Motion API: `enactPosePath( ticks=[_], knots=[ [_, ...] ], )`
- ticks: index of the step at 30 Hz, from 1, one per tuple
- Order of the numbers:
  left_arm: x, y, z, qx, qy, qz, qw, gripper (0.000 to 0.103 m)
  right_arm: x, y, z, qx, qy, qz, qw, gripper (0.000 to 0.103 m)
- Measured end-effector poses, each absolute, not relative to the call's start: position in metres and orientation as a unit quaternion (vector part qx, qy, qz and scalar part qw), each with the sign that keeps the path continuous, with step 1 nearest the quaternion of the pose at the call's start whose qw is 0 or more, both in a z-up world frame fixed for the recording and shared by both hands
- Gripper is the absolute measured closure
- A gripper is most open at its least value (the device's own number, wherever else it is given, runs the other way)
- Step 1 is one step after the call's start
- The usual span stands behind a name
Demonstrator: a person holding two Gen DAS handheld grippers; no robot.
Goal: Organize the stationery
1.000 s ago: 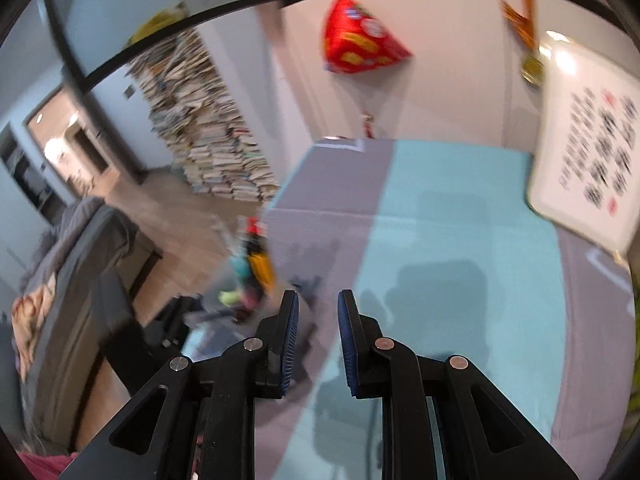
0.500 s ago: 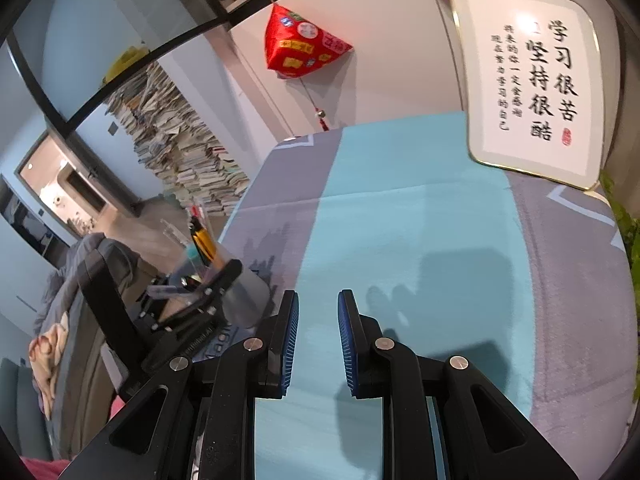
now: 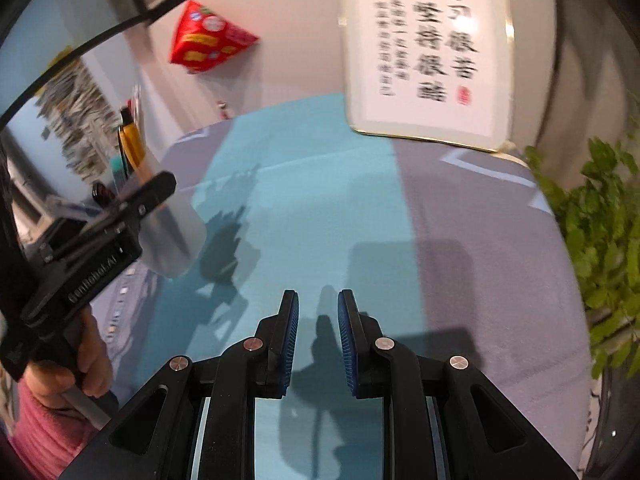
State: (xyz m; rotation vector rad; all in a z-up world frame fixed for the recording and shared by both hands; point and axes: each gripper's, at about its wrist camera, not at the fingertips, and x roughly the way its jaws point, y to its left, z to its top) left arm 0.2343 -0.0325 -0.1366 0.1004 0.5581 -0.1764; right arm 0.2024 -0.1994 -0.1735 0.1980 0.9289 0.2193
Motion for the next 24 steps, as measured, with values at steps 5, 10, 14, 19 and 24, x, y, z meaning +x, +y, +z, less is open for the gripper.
enactPosePath(
  ticks=[5,10,14,19,24],
  knots=[
    [0.24,-0.047,-0.145,0.043,0.294,-0.096,0.95,0.036,0.205,-0.21,-0.177,0.094,0.439,0.077,0.89,0.082],
    [0.24,-0.053,-0.155,0.048,0.307,-0.097,0.945,0.036,0.212,-0.208,-0.18,0.08,0.432,0.057,0.896,0.082],
    [0.239,-0.056,-0.157,0.058,0.302,-0.095,0.947,0.036,0.214,-0.205,-0.183,0.081,0.435,0.062,0.895,0.082],
    [0.235,-0.056,-0.152,0.068,0.299,-0.08,0.948,0.023,0.212,-0.203,-0.182,0.081,0.434,0.062,0.895,0.082],
    [0.219,-0.051,-0.139,0.077,0.28,-0.072,0.954,0.01,0.205,-0.202,-0.174,0.078,0.427,0.057,0.899,0.082]
  ],
)
